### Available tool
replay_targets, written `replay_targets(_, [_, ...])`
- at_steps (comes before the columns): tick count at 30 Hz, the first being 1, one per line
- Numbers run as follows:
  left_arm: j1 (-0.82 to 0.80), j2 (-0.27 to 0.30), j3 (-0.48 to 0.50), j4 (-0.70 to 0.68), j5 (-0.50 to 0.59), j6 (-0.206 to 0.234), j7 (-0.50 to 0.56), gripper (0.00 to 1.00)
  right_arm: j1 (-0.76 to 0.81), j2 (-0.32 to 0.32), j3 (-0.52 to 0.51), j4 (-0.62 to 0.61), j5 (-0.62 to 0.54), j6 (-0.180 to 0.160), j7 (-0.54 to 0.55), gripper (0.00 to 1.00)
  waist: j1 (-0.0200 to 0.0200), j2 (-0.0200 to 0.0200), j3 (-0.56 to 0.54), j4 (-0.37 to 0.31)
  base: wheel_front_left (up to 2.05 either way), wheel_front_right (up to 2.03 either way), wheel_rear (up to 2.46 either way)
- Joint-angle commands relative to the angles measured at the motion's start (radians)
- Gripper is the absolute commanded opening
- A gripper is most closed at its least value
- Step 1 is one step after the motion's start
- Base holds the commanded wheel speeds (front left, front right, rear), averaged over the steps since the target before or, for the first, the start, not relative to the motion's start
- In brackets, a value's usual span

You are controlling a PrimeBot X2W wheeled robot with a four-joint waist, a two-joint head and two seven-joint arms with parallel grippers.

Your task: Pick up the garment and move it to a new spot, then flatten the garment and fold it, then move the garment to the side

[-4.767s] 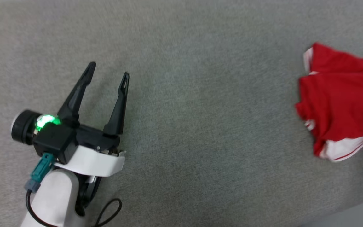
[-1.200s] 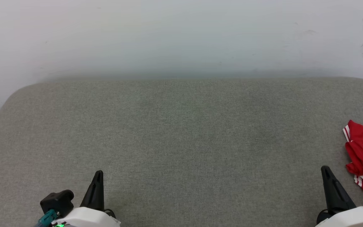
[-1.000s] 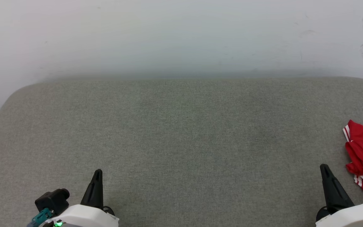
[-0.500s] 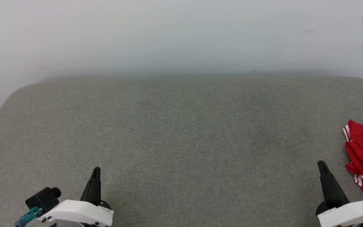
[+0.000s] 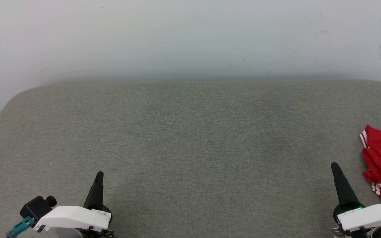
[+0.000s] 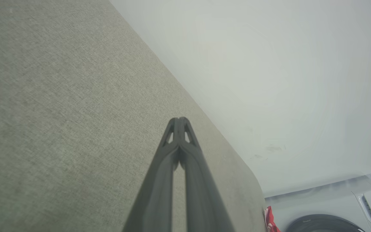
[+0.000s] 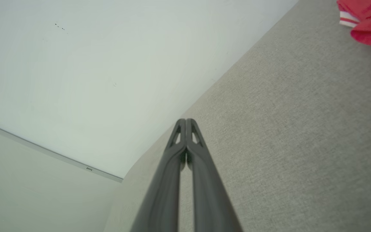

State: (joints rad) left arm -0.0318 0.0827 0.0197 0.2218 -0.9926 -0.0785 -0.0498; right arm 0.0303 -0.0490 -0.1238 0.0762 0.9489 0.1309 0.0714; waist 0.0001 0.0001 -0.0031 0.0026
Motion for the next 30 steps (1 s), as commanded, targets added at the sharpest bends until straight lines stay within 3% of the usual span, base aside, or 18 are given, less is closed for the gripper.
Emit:
replay_targets(1, [-0.028,-0.002,0.009,-0.007,-0.028,-0.006,0.006,0.0,-0.028,-0.002,0.0,-0.001,0.03,0.0,0.003,0.0,0.0,-0.0001,0.0,0.0,0.0,0.0,0.0])
replay_targets(30, [-0.056,-0.017,0.054,0.009,-0.33,-0.03,0.089,0.0,-0.088,-0.002,0.005,0.087,0.354,0.0,0.023,0.0,-0.0001,-0.0001,0.003,-0.001,0.0,0.0,0.0])
